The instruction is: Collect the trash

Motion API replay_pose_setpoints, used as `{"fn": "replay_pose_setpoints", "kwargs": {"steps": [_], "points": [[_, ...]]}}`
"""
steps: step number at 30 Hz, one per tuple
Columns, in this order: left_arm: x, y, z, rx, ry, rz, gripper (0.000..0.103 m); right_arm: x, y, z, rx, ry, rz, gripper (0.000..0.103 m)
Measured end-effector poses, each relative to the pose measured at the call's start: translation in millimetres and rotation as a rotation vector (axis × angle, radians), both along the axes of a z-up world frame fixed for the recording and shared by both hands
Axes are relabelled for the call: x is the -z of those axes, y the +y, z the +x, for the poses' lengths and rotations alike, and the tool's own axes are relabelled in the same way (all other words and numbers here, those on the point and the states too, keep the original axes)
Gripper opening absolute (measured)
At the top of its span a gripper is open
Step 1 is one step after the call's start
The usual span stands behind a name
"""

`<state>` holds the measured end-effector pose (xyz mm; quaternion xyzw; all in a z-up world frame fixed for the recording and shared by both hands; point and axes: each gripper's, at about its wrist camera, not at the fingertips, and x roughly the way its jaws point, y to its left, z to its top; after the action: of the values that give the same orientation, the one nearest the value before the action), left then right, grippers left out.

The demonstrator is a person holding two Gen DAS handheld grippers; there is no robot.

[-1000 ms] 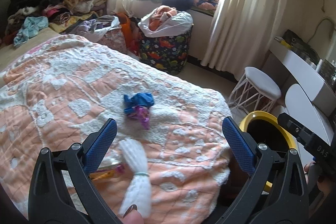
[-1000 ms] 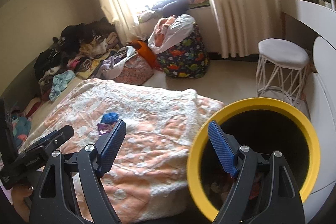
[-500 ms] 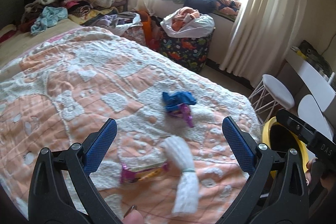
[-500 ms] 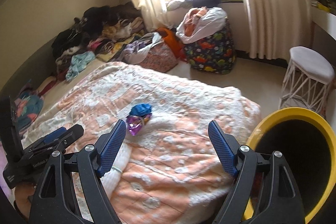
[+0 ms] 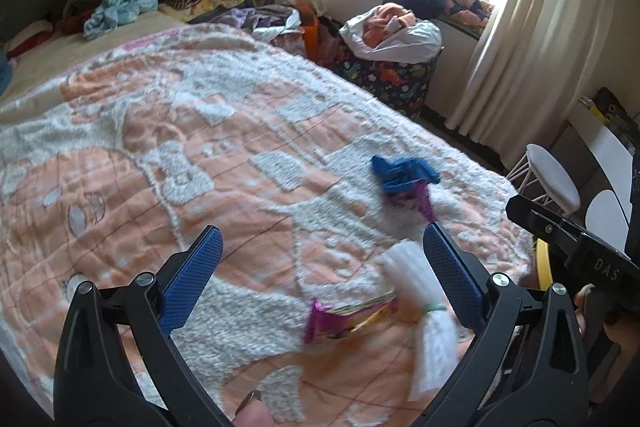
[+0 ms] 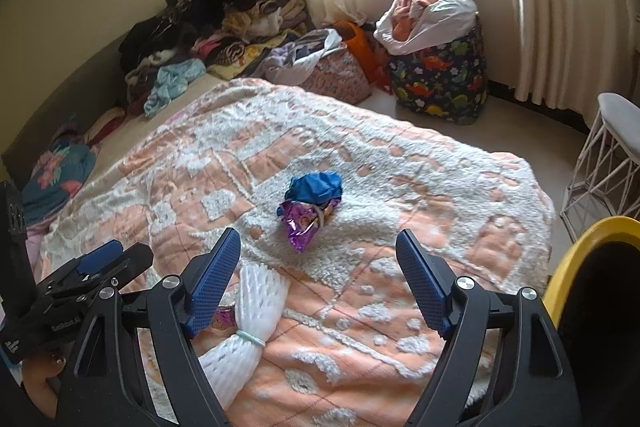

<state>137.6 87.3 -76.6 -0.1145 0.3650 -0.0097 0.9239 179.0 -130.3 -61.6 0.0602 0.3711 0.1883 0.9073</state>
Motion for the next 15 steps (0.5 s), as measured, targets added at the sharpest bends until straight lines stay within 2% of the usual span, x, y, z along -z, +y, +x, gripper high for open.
{"fn": "replay_pose_setpoints", "kwargs": {"steps": [6, 11, 13, 15], "points": [[20.3, 10.7, -0.6, 0.002, 0.044, -0.027, 0.092, 15.2, 18.4, 13.9, -0.026, 0.032, -0.027, 0.073], [40.2, 18.0, -3.2, 0.009, 0.093, -0.09, 0.092, 27.9, 32.4, 29.1, -0.049, 0.066, -0.032, 0.064], [46.4, 17.7, -3.8, 0.012, 0.109, -0.103, 0.09, 34.3, 38.6, 37.1, -0.053, 0.079, -0.042, 0.061], [51.6, 16.5, -4.8, 0.018, 0.12, -0.119, 0.084, 41.1, 42.6, 45.2, -0.054, 0.095, -0.051, 0.057]]}}
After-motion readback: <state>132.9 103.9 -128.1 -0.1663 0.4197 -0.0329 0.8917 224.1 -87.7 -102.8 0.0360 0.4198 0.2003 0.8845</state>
